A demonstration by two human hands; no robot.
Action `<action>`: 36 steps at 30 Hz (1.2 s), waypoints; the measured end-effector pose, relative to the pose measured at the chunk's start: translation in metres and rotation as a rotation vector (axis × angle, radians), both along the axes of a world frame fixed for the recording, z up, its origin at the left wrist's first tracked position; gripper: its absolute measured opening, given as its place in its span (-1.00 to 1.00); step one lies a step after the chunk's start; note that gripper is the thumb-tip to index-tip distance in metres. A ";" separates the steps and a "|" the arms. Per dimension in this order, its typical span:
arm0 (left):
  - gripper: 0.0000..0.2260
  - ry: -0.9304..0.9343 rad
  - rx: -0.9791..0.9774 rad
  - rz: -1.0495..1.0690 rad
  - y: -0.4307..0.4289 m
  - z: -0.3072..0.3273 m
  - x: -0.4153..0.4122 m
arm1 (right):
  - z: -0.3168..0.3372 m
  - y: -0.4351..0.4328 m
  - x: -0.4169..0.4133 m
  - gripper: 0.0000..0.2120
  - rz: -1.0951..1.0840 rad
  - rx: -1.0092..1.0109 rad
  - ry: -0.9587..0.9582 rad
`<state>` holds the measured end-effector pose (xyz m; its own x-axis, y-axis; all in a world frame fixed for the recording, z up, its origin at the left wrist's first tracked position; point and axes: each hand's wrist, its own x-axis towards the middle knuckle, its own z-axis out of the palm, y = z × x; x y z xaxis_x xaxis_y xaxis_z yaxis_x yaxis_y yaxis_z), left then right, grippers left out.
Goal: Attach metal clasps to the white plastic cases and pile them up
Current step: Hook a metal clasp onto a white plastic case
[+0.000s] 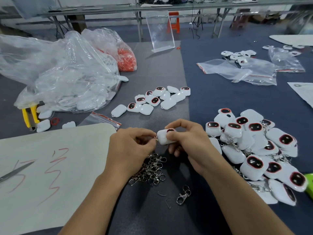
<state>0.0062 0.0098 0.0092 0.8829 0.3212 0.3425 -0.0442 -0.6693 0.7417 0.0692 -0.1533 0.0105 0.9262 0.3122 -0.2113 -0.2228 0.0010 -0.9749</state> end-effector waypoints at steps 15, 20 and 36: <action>-0.84 0.097 -0.412 -0.145 0.007 0.000 0.003 | 0.009 -0.006 -0.001 -0.84 0.071 0.156 0.112; -0.85 0.077 -0.002 -0.116 0.006 0.002 0.000 | 0.002 -0.001 -0.003 -0.84 -0.003 -0.055 -0.133; -0.94 0.139 -0.612 -0.229 -0.005 0.005 -0.001 | 0.016 0.000 -0.007 -0.85 0.053 0.314 0.277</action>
<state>0.0054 0.0045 0.0142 0.9746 0.2210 0.0364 -0.0120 -0.1107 0.9938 0.0622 -0.1537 0.0266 0.8287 0.4466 -0.3374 -0.4843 0.2698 -0.8323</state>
